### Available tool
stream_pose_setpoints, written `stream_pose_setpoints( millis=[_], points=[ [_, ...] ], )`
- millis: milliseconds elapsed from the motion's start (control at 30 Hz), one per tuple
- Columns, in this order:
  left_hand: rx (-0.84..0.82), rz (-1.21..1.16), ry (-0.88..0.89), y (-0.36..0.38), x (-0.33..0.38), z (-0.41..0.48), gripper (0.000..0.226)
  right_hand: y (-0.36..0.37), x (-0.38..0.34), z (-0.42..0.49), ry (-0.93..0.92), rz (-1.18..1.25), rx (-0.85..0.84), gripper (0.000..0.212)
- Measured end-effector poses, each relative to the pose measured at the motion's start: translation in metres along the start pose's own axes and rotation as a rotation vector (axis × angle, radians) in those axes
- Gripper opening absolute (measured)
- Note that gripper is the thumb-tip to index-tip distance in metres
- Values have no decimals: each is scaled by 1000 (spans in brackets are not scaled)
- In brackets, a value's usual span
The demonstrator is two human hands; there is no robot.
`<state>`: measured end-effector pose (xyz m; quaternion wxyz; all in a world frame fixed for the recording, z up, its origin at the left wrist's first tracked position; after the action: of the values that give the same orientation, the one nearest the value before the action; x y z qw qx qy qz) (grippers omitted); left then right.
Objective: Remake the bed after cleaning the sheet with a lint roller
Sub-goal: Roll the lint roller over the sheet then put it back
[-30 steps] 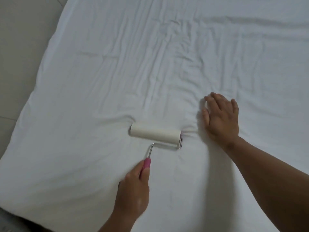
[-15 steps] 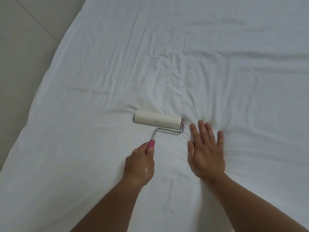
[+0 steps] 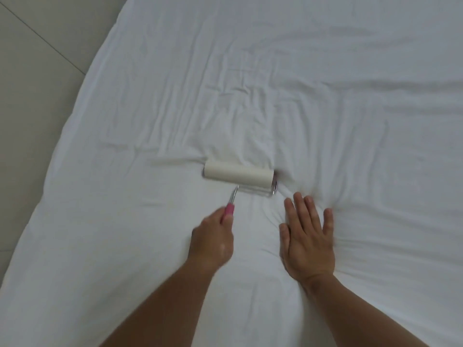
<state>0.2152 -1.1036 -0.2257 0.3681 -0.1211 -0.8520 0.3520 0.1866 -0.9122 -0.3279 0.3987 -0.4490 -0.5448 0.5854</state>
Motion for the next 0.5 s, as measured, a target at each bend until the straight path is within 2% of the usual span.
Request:
stream_pose_setpoints(
  millis=[100, 200, 300, 400, 500],
  points=[
    [-31, 3, 8, 2, 36, 60, 41, 1, 1, 0, 5, -16, 4, 58],
    [-46, -113, -8, 3, 62, 94, 42, 2, 0, 1, 11, -32, 1, 59],
    [-20, -24, 114, 1, 41, 66, 46, 3, 0, 1, 6, -32, 23, 60],
    [51, -89, 65, -7, -6, 9, 35, 0, -2, 1, 19, -14, 94, 59],
    [-8, -44, 87, -3, 2, 33, 34, -1, -3, 1, 36, -29, 207, 56]
  ],
)
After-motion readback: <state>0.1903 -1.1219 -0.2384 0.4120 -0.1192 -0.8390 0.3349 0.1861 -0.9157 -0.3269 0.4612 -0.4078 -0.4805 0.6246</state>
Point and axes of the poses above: each hand's wrist, its own z-axis towards the middle knuckle, its own y-axis out of the palm, x = y × z, the point moved 4 cm from there along z, towards the middle knuckle, and after that the axes turned 12 degrees about -z, right-handed, at the moved point
